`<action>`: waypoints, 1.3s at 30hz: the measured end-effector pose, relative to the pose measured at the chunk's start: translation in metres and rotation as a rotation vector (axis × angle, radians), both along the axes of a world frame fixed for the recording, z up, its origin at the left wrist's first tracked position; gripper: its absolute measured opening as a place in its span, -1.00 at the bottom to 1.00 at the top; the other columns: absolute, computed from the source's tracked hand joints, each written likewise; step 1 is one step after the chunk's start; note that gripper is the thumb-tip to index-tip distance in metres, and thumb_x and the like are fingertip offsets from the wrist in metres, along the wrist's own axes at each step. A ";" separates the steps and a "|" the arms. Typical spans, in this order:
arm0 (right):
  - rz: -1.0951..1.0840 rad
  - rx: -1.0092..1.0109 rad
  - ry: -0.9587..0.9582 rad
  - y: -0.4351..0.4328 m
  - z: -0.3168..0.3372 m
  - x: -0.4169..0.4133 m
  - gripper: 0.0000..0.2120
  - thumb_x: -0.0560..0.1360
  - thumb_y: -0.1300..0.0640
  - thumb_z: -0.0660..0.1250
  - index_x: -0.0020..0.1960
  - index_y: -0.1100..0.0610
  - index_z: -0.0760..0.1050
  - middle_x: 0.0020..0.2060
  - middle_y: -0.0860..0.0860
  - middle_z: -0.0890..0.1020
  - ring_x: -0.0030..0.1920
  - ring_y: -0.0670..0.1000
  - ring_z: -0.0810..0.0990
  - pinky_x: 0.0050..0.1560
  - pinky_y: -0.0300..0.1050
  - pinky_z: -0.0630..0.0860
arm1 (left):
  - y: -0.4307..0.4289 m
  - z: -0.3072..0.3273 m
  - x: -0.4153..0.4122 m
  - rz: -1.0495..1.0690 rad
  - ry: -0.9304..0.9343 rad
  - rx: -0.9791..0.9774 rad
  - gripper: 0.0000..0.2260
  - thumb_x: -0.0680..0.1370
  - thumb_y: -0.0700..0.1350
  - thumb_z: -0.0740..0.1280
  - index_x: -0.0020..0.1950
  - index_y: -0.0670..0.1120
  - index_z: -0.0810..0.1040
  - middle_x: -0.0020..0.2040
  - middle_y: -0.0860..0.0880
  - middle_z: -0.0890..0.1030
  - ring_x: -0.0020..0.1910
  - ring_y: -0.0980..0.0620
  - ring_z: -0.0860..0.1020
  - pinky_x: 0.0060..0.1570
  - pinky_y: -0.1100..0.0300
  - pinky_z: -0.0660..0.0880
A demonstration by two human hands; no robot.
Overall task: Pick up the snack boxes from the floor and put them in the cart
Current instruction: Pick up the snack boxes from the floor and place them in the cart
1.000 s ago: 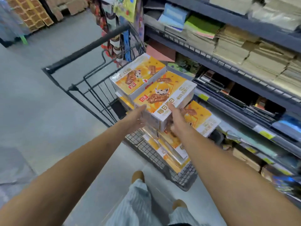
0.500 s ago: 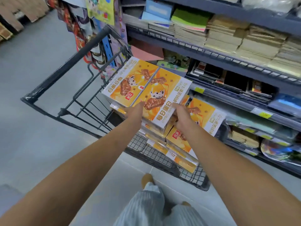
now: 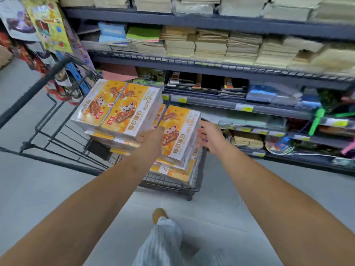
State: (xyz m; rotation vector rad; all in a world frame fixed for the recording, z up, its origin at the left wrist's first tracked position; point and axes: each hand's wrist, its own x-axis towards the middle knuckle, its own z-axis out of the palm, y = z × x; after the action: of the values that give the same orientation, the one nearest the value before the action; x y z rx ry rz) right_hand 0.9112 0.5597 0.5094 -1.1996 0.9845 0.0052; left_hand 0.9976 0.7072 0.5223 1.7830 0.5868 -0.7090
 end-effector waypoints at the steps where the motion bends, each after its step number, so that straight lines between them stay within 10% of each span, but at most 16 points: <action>1: -0.019 0.006 -0.008 -0.011 0.003 -0.022 -0.82 0.58 0.02 0.26 0.11 0.09 0.46 0.07 0.11 0.57 -0.04 0.03 0.51 -0.01 -0.05 0.47 | -0.011 -0.013 -0.010 -0.089 -0.003 0.024 -0.22 0.36 0.09 0.36 0.50 -0.16 0.18 0.40 -0.09 0.31 0.27 -0.09 0.35 0.21 -0.01 0.34; 19: -0.471 -0.018 -0.040 -0.202 0.020 -0.349 -0.79 0.59 0.01 0.22 0.18 0.05 0.46 0.22 0.12 0.59 0.25 0.11 0.55 0.06 -0.07 0.40 | -0.257 0.013 -0.309 -0.755 0.063 -0.194 -0.51 0.57 0.09 0.27 0.42 -0.11 0.33 0.38 -0.10 0.40 0.30 -0.10 0.42 0.32 -0.01 0.24; 23: -0.609 -0.009 -0.012 -0.252 0.010 -0.415 -0.84 0.59 0.01 0.23 0.10 0.06 0.44 0.21 0.11 0.58 0.08 0.08 0.55 0.23 0.05 0.42 | -0.334 0.005 -0.358 -0.969 0.093 -0.202 -0.50 0.56 0.14 0.24 0.45 -0.03 0.32 0.44 -0.06 0.36 0.38 -0.08 0.36 0.38 -0.05 0.18; 32: -0.980 0.011 0.023 -0.380 0.003 -0.555 -0.90 0.59 0.07 0.21 -0.07 0.04 0.46 0.02 0.06 0.55 -0.15 0.00 0.55 -0.08 -0.11 0.38 | -0.536 0.001 -0.482 -1.529 0.016 -0.163 -0.71 0.53 0.17 0.28 0.13 0.02 0.44 0.17 0.01 0.50 0.11 0.02 0.47 0.11 0.06 0.29; 39: -1.273 0.044 0.033 -0.432 -0.004 -0.656 -0.92 0.56 0.03 0.25 -0.09 0.01 0.45 0.02 0.05 0.58 -0.01 0.04 0.57 0.02 -0.06 0.42 | -0.638 -0.002 -0.591 -1.906 0.007 -0.165 -0.61 0.57 0.05 0.27 0.34 -0.07 0.42 0.34 -0.01 0.47 0.26 0.00 0.45 0.14 0.09 0.27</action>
State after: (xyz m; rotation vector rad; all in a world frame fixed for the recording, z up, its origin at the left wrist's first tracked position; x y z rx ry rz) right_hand 0.2552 0.1281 0.5056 -0.3656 1.6133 -0.9470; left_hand 0.4069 0.0695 0.5207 1.7361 -1.4244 -1.8392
